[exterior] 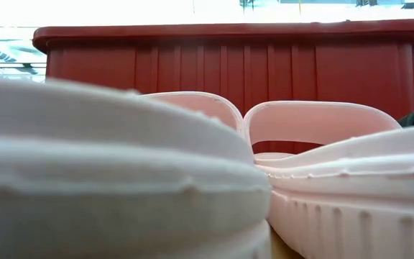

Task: Pick and place slides into bin
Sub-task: Put the black slide into the red organizer bin

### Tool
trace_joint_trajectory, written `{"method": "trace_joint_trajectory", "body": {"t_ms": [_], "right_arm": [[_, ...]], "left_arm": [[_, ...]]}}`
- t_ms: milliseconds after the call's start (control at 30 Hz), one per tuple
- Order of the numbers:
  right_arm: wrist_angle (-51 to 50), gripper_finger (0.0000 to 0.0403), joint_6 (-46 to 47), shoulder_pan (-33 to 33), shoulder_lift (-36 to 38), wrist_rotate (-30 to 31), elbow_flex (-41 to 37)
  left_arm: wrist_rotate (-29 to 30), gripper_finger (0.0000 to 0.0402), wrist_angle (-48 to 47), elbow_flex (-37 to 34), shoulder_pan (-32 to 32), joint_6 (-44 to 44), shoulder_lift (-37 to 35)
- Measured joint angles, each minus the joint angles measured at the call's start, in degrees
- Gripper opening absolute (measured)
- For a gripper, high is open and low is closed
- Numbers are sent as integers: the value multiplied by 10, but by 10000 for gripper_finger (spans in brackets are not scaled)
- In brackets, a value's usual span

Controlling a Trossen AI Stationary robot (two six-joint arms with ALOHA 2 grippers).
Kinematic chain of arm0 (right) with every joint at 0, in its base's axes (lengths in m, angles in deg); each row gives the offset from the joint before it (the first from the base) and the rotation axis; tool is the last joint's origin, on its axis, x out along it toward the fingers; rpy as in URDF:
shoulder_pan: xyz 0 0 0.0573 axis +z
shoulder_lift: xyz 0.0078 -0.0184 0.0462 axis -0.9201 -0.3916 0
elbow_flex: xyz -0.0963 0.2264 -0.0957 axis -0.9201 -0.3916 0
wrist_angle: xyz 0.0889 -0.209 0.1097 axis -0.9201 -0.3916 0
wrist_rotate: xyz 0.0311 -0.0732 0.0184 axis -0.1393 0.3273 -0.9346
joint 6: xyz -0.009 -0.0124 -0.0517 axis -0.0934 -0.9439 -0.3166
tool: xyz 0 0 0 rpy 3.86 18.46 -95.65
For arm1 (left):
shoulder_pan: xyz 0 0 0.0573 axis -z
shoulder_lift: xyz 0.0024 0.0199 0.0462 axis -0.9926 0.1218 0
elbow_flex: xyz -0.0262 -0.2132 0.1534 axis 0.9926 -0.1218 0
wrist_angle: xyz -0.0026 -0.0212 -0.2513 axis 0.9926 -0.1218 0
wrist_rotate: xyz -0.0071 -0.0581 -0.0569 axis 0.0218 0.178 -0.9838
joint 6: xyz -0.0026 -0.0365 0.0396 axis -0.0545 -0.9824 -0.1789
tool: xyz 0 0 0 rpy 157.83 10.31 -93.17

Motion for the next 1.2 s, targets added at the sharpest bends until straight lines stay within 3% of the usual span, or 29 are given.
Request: {"method": "trace_joint_trajectory", "body": {"t_ms": [400,633,867,1000,1200], "right_arm": [[116,169,-108,127,-37,134,-44],[111,169,-125,165,-60,253,-42],[-37,169,-102,190,-94,387,36],[-118,169,-73,193,-126,439,75],[-182,169,-37,192,-161,486,109]], "left_arm": [[-56,248,17,0,4,-16,86],[-55,248,44,0,58,-9,157],[25,248,90,0,129,20,215],[86,248,95,0,152,18,235],[112,248,118,0,160,10,253]]}}
